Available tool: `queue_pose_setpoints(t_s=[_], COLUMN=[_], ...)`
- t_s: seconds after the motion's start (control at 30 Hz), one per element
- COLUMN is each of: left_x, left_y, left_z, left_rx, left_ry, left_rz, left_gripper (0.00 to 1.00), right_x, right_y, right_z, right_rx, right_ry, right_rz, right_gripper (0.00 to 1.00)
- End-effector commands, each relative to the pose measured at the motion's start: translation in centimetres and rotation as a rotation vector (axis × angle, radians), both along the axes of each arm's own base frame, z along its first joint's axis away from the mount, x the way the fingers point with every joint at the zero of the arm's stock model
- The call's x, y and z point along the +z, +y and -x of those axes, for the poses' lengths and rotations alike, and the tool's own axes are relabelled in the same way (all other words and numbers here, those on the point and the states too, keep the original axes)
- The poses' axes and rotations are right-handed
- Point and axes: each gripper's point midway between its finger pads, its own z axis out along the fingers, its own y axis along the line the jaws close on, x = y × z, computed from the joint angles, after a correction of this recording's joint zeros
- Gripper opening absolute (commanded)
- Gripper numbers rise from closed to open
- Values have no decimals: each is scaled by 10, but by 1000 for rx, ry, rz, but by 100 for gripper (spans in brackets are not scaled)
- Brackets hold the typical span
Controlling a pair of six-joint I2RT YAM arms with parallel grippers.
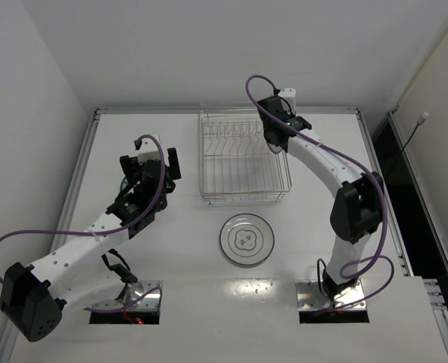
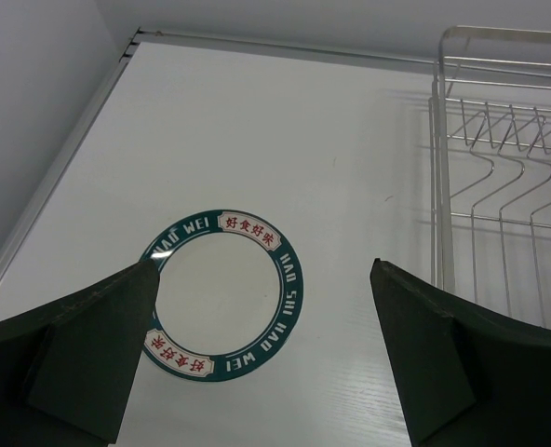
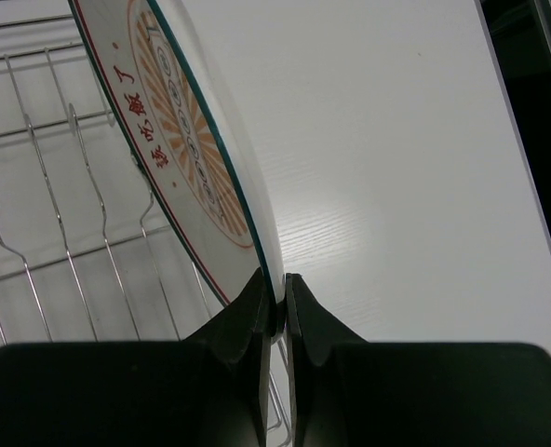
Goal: Load the plates into the dish rack
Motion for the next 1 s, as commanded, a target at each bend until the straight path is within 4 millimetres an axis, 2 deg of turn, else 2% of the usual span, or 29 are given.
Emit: queue_pose_setpoints(t_s=[0.0,0.07,0.13,0.17,0.47,0.53,0.57,0.63,0.67,0.9,0.93,0.97], left_x=[21,21,22,22,22,22,22,22,22,19,19,19], left_y=[-4,-4,-3,-2,-2,-2,-2,-2,-2,-3,-3,-3], left_z=[-3,-3,-3,-3,-3,-3,-3,-3,-3,-4,-4,-4], left_rx=[0,0,9,9,9,9,9,9,9,9,9,8], left_ry=[-50,-50,-51,-51,-51,-51,-51,-51,-51,-44,-44,-42], left_rz=[36,36,34,34,34,34,34,34,34,29,29,20], left_gripper=[97,97,97,97,97,97,97,97,97,97,97,97], right_x=[5,3,8,18,46,44,51,52,44,47,38,38], right_y=[16,3,-4,-3,-16,-16,-15,-15,-14,-4,-1,2], right_z=[-8,-3,1,3,8,5,3,1,-2,-24,-27,-31], right_rx=[21,-40,-67,-70,-133,-140,-144,-152,-151,-149,-142,-136], right_ry=[-23,-18,-35,-69,-153,-151,-165,-162,-142,-142,-126,-126], right_rz=[-88,-69,-57,-60,-55,-46,-59,-49,-37,-65,-63,-71], right_gripper=[5,5,0,0,0,0,0,0,0,0,0,0])
